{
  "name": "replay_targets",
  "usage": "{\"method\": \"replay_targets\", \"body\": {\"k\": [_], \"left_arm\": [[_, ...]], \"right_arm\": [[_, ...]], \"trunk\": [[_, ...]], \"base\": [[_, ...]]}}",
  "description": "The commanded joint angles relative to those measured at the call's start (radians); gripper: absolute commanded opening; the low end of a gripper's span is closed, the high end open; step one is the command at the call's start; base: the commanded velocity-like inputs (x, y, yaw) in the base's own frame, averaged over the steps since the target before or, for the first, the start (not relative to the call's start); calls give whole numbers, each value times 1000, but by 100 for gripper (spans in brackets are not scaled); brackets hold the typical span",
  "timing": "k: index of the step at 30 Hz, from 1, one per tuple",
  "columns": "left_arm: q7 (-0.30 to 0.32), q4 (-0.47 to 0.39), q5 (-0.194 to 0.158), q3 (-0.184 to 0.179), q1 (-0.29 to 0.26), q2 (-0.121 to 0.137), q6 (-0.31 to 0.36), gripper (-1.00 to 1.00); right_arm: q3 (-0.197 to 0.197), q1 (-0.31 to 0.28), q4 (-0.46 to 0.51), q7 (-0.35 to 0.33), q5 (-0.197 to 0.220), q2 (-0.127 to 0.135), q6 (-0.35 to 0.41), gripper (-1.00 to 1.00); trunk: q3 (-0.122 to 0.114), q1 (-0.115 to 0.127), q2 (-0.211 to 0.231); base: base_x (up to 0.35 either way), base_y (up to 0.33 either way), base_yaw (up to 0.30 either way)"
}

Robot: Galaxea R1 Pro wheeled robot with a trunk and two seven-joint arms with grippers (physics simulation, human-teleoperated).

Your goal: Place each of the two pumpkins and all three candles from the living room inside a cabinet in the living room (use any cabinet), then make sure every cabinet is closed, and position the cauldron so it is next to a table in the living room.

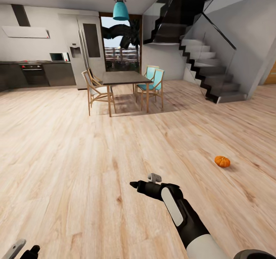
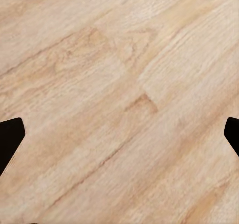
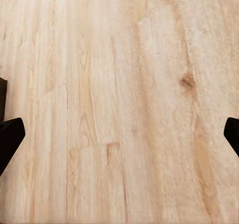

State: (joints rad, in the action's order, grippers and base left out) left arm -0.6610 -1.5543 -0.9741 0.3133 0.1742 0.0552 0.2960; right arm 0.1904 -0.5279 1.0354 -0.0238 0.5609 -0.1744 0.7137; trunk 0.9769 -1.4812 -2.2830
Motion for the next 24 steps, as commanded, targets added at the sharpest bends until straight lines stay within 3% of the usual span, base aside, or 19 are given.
{"method": "replay_targets", "body": {"k": [1,24], "left_arm": [[0,0,0,0,0,0,0,100],[1,10,1,-1,-3,2,1,100]], "right_arm": [[0,0,0,0,8,0,2,100],[-5,-1,0,1,26,0,9,100]], "trunk": [[0,0,0],[0,0,0]], "base": [[0,0,282],[0,0,290]]}}
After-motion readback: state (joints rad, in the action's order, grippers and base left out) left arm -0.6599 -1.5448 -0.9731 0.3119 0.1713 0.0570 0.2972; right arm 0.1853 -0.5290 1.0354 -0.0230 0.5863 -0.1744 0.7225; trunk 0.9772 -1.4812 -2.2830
